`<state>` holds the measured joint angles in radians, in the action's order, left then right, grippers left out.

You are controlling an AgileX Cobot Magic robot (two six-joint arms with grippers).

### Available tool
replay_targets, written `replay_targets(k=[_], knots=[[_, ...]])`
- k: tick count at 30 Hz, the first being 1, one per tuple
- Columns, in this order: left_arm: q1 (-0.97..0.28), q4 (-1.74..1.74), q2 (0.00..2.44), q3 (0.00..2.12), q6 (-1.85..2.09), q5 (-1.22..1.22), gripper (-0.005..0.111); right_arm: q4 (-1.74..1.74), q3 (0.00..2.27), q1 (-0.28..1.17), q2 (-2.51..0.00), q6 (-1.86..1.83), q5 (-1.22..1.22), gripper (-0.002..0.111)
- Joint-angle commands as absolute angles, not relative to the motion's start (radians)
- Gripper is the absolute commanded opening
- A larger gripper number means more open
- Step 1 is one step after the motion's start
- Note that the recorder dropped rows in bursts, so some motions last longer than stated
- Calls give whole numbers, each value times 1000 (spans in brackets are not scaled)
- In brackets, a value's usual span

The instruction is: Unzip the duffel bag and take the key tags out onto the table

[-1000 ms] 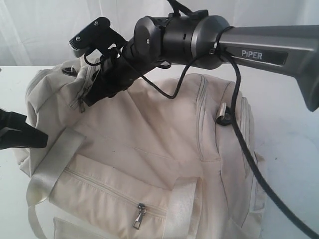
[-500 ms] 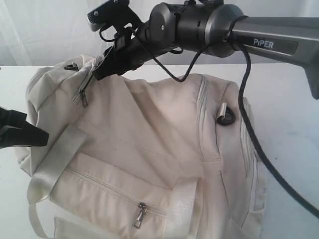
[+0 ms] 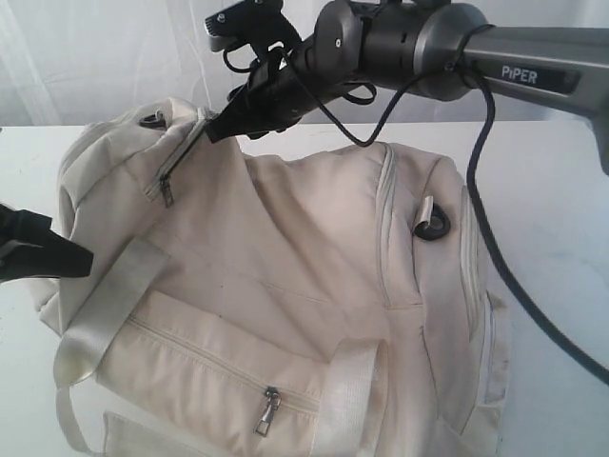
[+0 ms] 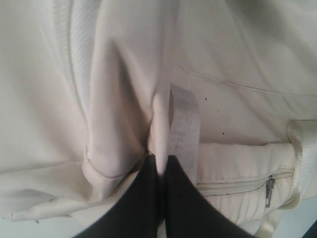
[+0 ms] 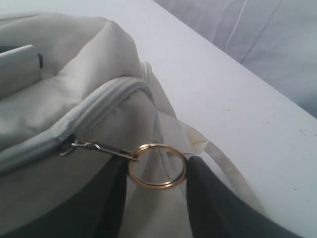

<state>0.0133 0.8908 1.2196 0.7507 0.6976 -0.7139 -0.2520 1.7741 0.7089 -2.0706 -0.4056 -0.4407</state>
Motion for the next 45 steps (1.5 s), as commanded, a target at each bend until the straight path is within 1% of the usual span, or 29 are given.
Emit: replay_targets(k=[1, 5, 9, 10, 12, 17, 20, 23, 27, 29, 34, 39, 42, 45], knots=[[9, 969, 1199, 758, 778, -730, 10, -263, 1784, 700, -2036, -402, -487, 0], [9, 987, 1199, 758, 819, -725, 31, -277, 1784, 707, -2015, -423, -538, 0], [9, 987, 1199, 758, 869, -720, 54, -321, 1784, 709, -2012, -462, -563, 0], [9, 987, 1199, 758, 869, -712, 59, -330, 1784, 709, -2012, -473, -568, 0], [9, 1011, 1199, 760, 874, -702, 63, -376, 1784, 709, -2012, -509, -583, 0], [9, 1070, 1199, 850, 1016, -698, 63, -559, 1784, 711, -2012, -670, -675, 0], [9, 1106, 1199, 910, 1106, -677, 62, -574, 1784, 723, -2012, -699, -703, 0], [-3, 1169, 1199, 918, 1241, -627, 59, -576, 1784, 746, -2012, -712, -703, 0], [-104, 1222, 1282, 892, 1467, -591, 58, -573, 1784, 783, -2012, -738, -701, 0], [-131, 1202, 1330, 892, 1492, -529, 58, -567, 1784, 787, -2010, -738, -703, 0], [-132, 1158, 1394, 892, 1499, -448, 58, -433, 1784, 787, -1992, -731, -703, 0], [-132, 1150, 1442, 892, 1499, -407, 58, -413, 1784, 787, -1979, -721, -701, 0], [-132, 1150, 1470, 892, 1499, -385, 52, -413, 1784, 787, -1975, -719, -705, 0], [-132, 1150, 1479, 892, 1499, -373, 42, -413, 1784, 787, -1975, -719, -718, 0]])
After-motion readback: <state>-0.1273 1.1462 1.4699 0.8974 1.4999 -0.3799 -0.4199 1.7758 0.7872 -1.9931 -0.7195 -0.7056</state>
